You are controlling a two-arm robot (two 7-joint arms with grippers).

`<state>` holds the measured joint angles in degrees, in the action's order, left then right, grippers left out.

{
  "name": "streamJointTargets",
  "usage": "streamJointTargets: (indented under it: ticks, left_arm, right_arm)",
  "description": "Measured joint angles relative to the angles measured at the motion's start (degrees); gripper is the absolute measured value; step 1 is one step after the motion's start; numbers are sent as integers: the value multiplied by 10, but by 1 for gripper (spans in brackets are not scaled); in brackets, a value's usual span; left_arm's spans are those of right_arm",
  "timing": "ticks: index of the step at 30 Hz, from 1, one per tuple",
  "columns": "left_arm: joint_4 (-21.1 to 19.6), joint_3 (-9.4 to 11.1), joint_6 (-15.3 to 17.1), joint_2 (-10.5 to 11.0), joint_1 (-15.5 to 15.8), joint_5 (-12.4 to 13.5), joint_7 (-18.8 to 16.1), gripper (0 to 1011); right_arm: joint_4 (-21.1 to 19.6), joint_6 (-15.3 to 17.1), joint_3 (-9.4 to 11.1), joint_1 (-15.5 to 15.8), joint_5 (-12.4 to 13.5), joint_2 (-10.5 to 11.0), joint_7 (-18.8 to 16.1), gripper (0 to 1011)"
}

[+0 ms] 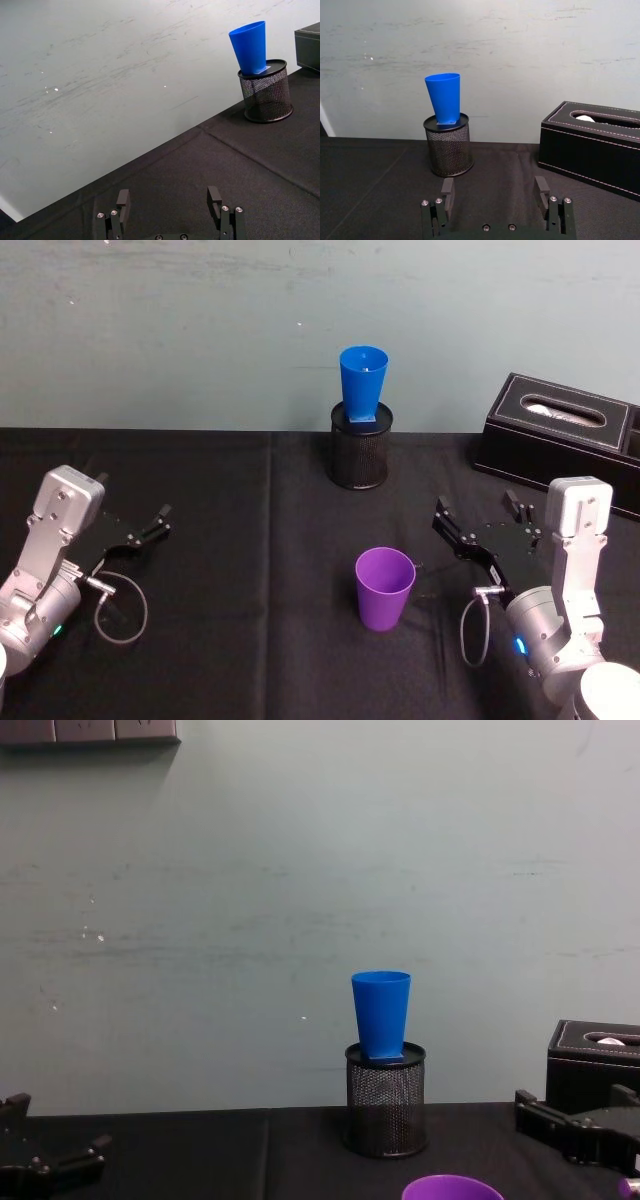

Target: Pick up one cup with a gripper and tap it against the other cup.

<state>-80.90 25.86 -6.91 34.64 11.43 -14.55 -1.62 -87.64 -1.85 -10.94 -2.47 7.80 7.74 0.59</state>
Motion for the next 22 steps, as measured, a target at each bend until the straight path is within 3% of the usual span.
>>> streamJointTargets:
  ticks: [22]
  left_arm:
    - [0,0,0,0,0,0,0,1012]
  right_arm:
    - [0,0,0,0,0,0,0,1000]
